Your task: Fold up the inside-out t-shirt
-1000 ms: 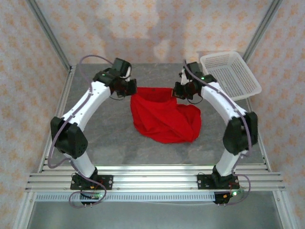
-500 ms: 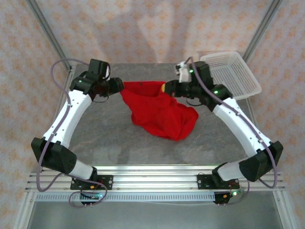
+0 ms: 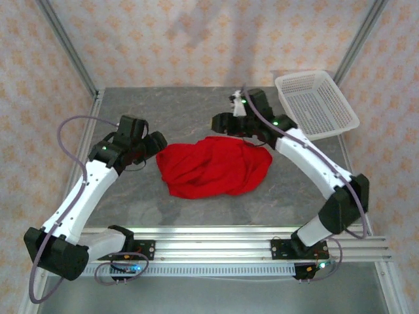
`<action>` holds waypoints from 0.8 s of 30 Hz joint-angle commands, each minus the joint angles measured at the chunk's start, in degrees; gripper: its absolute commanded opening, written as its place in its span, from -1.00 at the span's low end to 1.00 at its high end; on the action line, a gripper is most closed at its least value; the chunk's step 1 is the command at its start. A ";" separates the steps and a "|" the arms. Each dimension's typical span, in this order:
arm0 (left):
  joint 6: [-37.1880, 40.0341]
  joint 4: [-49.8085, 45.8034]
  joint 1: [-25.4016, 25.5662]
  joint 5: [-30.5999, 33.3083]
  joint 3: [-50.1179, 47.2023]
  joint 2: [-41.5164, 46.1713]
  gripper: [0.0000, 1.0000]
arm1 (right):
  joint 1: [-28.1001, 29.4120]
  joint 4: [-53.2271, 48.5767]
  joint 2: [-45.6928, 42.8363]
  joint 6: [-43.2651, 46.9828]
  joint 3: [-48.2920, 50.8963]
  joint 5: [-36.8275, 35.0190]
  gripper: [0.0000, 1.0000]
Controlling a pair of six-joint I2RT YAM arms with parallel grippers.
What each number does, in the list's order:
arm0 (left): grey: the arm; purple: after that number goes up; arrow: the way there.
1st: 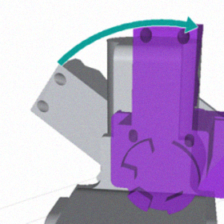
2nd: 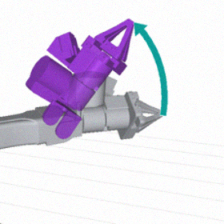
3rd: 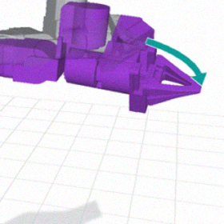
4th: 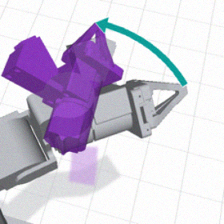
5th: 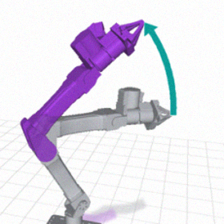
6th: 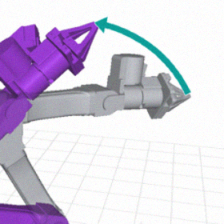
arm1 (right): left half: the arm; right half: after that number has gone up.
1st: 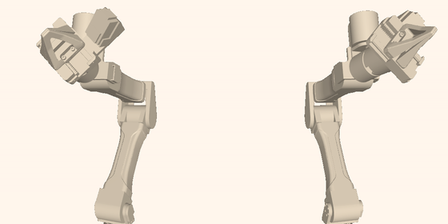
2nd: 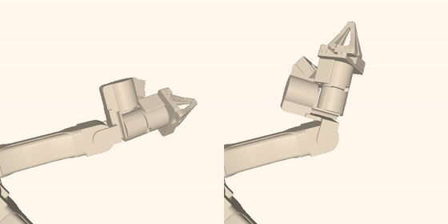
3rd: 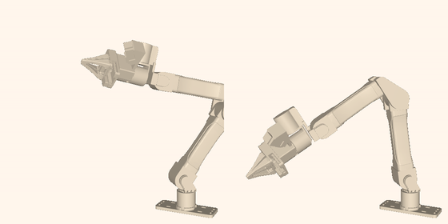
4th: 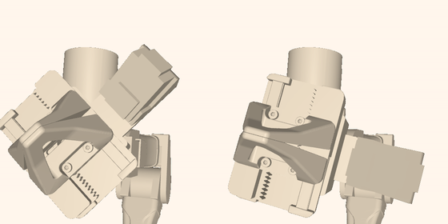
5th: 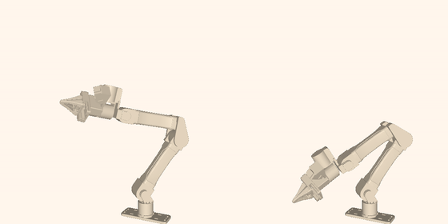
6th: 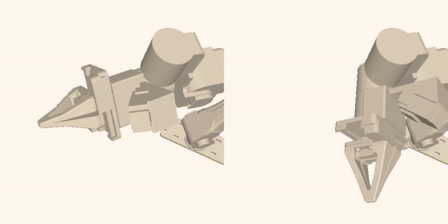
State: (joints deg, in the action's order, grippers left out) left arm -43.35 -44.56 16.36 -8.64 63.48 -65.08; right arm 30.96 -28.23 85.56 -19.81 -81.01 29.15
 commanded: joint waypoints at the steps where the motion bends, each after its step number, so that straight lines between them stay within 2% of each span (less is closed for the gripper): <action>1: -4.52 2.69 3.25 -2.53 -2.98 0.51 0.45 | 1.06 -4.12 -0.80 4.02 4.60 -6.81 0.00; 3: -2.86 2.44 5.94 -5.77 -1.72 -3.84 0.46 | 2.89 -7.04 2.12 5.39 4.81 -7.18 -0.02; 7: 6.18 -2.60 11.02 -2.94 5.28 -14.27 0.47 | 7.34 -10.12 9.56 3.74 3.53 -7.44 0.01; 9: 7.57 -2.84 11.57 -3.75 6.63 -19.10 0.49 | 8.46 -7.88 13.18 1.24 4.33 -5.11 0.03; 12: 7.92 -2.00 11.59 -8.79 7.01 -25.62 0.51 | 8.77 -6.37 18.15 -1.21 3.83 -2.14 0.02; 13: 8.35 -1.59 11.68 -10.47 7.07 -27.37 0.52 | 8.85 -7.23 19.61 -1.32 3.07 -2.89 -0.07; 16: 11.53 -1.94 11.94 -13.66 7.48 -31.85 0.57 | 8.77 -10.72 20.99 -0.89 0.81 -7.13 -0.70; 17: 12.40 -2.00 12.02 -15.13 7.68 -33.19 0.57 | 8.68 -10.60 20.53 -0.51 0.79 -7.36 -0.82; 21: 16.36 -1.68 12.03 -17.20 8.61 -37.07 0.62 | 8.41 -8.70 18.28 0.99 1.98 -3.23 -1.00; 22: 16.16 -0.91 11.89 -17.31 8.52 -37.60 0.55 | 8.41 -8.98 17.99 1.34 1.78 -2.06 -1.00; 24: 15.15 0.70 11.46 -19.02 8.48 -38.68 0.10 | 8.41 -9.40 17.31 1.41 1.81 -1.73 -1.00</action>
State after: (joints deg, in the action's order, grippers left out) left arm -30.35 -45.06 28.03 -24.29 70.02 -103.28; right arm 39.59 -36.62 106.02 -19.29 -77.60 25.93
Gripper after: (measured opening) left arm 0.662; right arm 0.042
